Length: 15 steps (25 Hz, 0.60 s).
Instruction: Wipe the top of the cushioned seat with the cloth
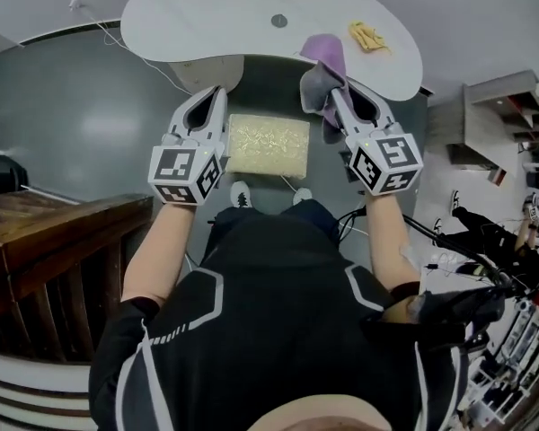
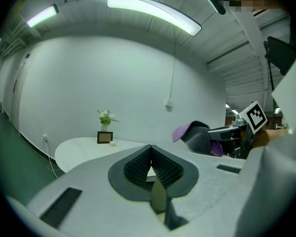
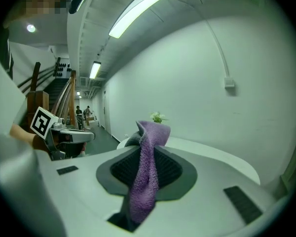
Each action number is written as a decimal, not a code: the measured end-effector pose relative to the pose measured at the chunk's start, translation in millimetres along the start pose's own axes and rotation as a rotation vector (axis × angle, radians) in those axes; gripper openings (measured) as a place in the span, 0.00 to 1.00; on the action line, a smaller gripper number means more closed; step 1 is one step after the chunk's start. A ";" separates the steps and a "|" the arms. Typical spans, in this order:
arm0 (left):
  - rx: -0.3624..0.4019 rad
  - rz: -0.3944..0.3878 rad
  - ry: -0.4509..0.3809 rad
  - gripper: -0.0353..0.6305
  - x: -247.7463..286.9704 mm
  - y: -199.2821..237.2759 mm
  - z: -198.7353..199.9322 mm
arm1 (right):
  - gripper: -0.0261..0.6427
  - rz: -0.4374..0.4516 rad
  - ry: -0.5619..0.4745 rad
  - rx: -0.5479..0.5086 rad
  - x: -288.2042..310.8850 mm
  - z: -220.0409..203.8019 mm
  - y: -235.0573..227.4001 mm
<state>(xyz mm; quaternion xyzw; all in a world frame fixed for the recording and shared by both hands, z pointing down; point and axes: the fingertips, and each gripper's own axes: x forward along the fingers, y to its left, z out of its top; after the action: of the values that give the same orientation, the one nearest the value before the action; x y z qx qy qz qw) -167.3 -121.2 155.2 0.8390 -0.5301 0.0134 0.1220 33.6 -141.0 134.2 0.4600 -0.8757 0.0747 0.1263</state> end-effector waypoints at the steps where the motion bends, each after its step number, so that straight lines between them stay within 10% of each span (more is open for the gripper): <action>1: 0.000 0.012 0.014 0.06 2.3 1.7 -4.6 | 0.16 0.014 0.008 0.004 6.0 -3.0 -2.0; 15: -0.063 0.239 0.090 0.06 39.2 -0.2 -66.5 | 0.16 0.349 0.154 -0.058 77.1 -79.3 -26.8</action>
<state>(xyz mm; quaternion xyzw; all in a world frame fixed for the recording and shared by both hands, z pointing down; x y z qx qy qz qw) -142.8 -141.3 225.6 0.7641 -0.6205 0.0485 0.1696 25.8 -197.2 232.8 0.2904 -0.9317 0.1053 0.1912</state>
